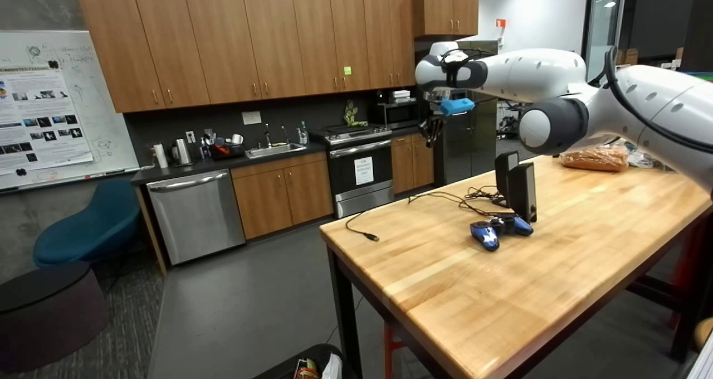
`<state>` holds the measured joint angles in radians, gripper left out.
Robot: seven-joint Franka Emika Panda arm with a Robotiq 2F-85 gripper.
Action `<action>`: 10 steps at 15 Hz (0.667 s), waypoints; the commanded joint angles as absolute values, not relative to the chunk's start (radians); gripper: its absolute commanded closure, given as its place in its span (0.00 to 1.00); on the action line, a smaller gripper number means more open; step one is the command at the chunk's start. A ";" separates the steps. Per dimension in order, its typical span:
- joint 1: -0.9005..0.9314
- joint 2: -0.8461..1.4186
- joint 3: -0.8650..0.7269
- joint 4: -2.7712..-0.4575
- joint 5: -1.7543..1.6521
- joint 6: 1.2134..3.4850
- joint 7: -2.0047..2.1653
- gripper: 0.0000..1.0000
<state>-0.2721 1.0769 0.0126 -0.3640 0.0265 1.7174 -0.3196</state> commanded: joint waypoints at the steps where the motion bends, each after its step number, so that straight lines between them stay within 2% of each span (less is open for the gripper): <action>1: -0.311 1.050 0.026 -0.387 0.039 1.665 -0.426 0.98; 2: -0.289 1.064 0.016 -0.392 0.027 1.668 -0.399 0.98; 3: -0.290 1.063 0.014 -0.396 0.026 1.657 -0.402 0.68; 4: -0.290 1.076 0.013 -0.372 0.025 1.634 -0.393 0.67; 7: -0.283 1.102 0.014 -0.343 0.028 1.602 -0.374 0.52; 10: -0.242 1.108 -0.001 -0.347 0.009 1.577 -0.329 0.31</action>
<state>-0.2799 1.0924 0.0142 -0.3753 0.0256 1.6166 -0.3763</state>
